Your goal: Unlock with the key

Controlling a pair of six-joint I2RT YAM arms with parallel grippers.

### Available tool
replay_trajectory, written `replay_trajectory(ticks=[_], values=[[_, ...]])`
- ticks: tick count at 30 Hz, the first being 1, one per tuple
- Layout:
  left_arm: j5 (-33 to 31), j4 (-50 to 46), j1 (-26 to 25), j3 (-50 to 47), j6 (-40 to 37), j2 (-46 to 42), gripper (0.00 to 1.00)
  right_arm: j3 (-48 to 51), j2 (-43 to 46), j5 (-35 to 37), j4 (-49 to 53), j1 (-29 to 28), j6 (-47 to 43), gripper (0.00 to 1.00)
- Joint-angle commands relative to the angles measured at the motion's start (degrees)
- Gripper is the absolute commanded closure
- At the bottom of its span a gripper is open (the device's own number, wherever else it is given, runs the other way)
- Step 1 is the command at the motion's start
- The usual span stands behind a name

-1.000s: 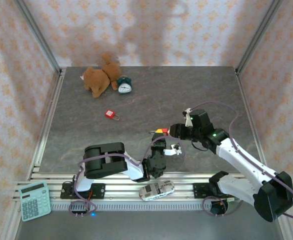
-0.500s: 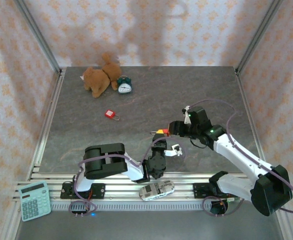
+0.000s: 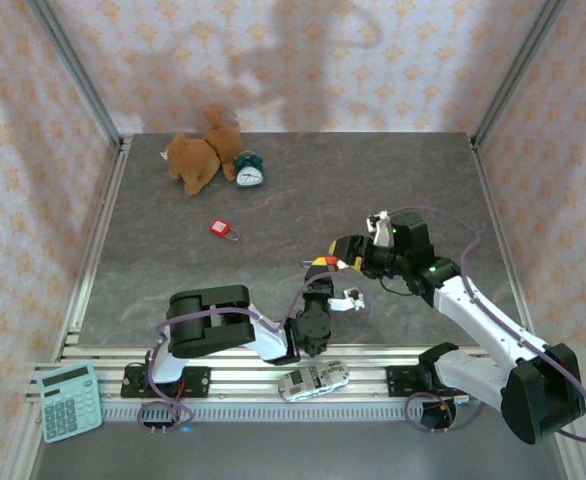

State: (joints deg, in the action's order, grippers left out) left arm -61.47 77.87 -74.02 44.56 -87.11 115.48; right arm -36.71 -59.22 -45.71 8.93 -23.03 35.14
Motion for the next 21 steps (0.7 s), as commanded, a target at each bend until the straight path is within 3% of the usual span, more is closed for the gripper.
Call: replay_trajectory(ticks=[1,8,14,21], values=[[1.4,3.0,0.6,1.4,0.4,-0.8,0.89,0.4,0.6,-2.5,-2.0,0.4,1.9,0.32],[2.1,2.9,0.6,2.6,-0.6,-0.4,0.89,2.6,-1.3,-4.6,-7.6,0.4,5.9,0.33],[2.5,3.0,0.6,3.7,-1.2,0.4,0.89,4.0,-2.1,-5.6,-12.1,0.4,9.0,0.43],[2.5,2.9,0.5,3.9,-1.4,0.2,0.90,3.7,-3.3,-3.1,-9.0,0.4,6.9,0.47]])
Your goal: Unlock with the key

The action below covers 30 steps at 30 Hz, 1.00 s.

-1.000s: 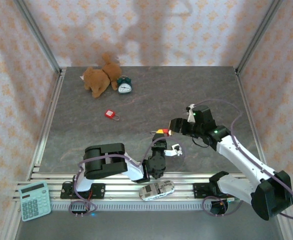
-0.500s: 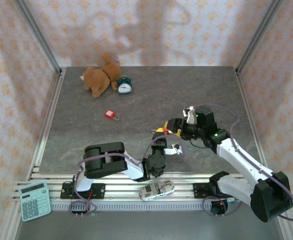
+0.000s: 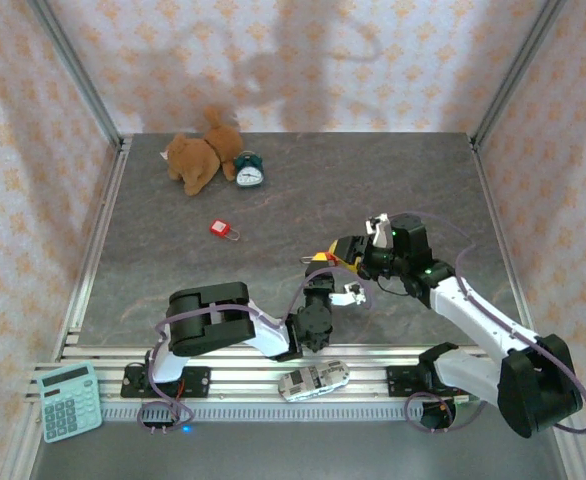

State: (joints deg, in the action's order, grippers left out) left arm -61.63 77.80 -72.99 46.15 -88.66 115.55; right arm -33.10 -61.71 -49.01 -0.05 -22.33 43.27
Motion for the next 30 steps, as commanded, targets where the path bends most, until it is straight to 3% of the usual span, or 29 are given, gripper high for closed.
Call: replay_trajectory(ticks=[1,11,18,26,30], values=[[2.7,3.0,-0.4,2.2,0.2,-0.1,0.90,0.0,-1.1,0.5,0.9,-0.3,-1.9,0.47],[2.5,3.0,-0.4,1.1,-0.4,-1.0,0.90,-1.1,-1.6,1.6,5.2,-0.2,-5.5,0.44],[2.7,3.1,-0.1,2.5,-0.2,0.7,0.89,2.4,-2.3,-4.7,-8.2,-0.2,4.2,0.55],[2.9,3.0,0.4,3.4,0.0,1.3,0.83,1.6,-0.3,-4.6,-7.2,-0.2,4.5,0.70],[2.7,3.0,0.5,2.4,0.6,0.7,0.70,0.9,-0.3,-2.5,-5.4,-0.1,2.9,0.73]])
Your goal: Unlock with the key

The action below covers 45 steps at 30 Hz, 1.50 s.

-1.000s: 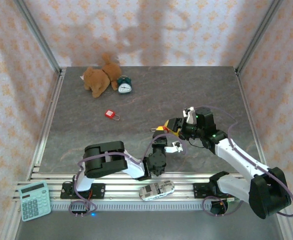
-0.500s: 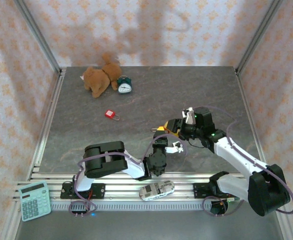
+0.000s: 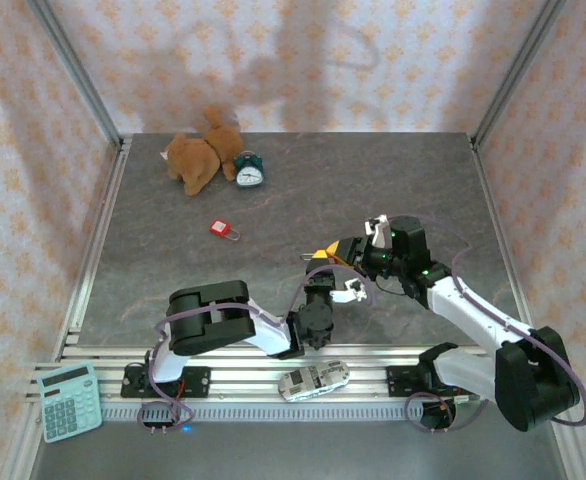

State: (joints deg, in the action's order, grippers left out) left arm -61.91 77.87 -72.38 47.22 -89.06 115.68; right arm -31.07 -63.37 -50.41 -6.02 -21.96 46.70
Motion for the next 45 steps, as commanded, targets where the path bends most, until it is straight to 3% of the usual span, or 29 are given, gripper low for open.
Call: replay_trajectory(ticks=[1,6,10,20,23,26,29,32,34,37,41,45], values=[[3.0,2.9,-0.2,1.1,1.1,0.4,0.67,-1.3,1.2,-0.7,0.7,-0.5,-0.8,0.73],[2.4,2.9,-0.8,-1.2,2.2,-1.0,0.46,-2.3,0.3,0.8,1.1,-0.1,-1.8,0.74],[1.6,3.0,-1.4,-3.1,3.1,-1.7,0.37,-3.3,0.1,1.4,2.2,0.6,-2.9,0.75],[0.6,1.4,-3.6,-7.5,8.1,-6.0,0.26,-6.0,-0.2,3.7,7.2,2.2,-8.2,0.75],[1.3,-7.1,-3.6,-8.9,14.5,-12.8,0.25,-6.8,-0.6,4.9,8.7,2.1,-10.3,0.75],[3.8,-25.0,-3.2,-9.3,26.9,-21.6,0.25,-6.8,-0.9,6.0,9.6,2.2,-11.9,0.75],[10.1,-50.6,-0.9,-6.7,45.5,-32.5,0.27,-6.5,-0.7,6.6,9.8,2.3,-12.9,0.75],[27.8,-76.2,5.4,-2.2,64.5,-42.6,0.28,-5.8,-0.4,6.4,9.4,2.2,-13.3,0.75],[36.8,-79.4,8.8,-2.4,68.2,-46.2,0.29,-5.4,-0.3,6.2,9.2,2.2,-13.6,0.75],[44.6,-76.7,10.0,-5.0,65.9,-48.4,0.29,-5.1,-0.4,4.9,9.1,2.2,-13.9,0.75],[55.6,-81.0,14.0,-2.0,66.8,-47.5,0.30,-4.5,0.5,3.5,9.0,2.2,-14.6,0.75],[61.1,-81.2,15.4,0.1,64.9,-45.6,0.31,-3.7,1.7,1.7,8.6,1.9,-14.9,0.75]])
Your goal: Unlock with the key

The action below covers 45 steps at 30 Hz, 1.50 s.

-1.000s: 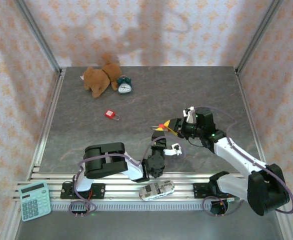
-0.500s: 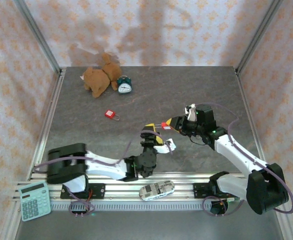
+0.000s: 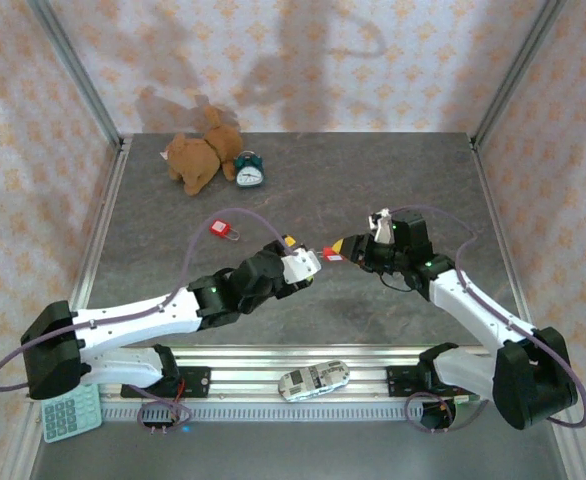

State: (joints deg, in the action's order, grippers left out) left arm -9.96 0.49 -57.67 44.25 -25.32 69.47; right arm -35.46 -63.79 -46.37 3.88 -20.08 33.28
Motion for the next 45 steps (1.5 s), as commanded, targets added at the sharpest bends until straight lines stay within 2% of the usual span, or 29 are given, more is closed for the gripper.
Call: replay_trajectory(ticks=[1,9,17,20,24,34,38,45], values=[[9.9,-3.3,0.9,3.4,0.4,1.2,0.32,0.9,2.5,-2.4,-1.2,-0.2,-1.7,0.75],[12.7,-0.5,1.8,5.2,-1.9,6.2,0.36,1.2,4.7,-2.1,0.1,-3.4,-4.0,0.76],[7.5,5.6,1.9,3.6,-3.3,7.7,0.41,0.6,5.1,-2.3,1.7,-5.3,-5.2,0.77],[8.0,5.4,1.9,3.6,-3.3,8.0,0.44,0.7,5.2,-2.5,1.6,-5.9,-5.3,0.77],[9.3,4.9,2.1,3.6,-2.6,8.9,0.53,0.7,5.7,-2.5,0.8,-5.9,-4.6,0.77],[11.7,2.7,2.1,3.1,-1.1,9.3,0.56,-0.1,6.0,-1.8,0.7,-5.9,-4.2,0.78],[12.4,2.0,2.1,3.4,-1.1,9.6,0.66,0.1,6.0,-2.2,-0.1,-5.9,-3.5,0.78],[12.7,1.9,2.1,3.6,-1.0,10.0,0.76,0.1,6.0,-2.4,-0.6,-5.9,-3.1,0.78]])
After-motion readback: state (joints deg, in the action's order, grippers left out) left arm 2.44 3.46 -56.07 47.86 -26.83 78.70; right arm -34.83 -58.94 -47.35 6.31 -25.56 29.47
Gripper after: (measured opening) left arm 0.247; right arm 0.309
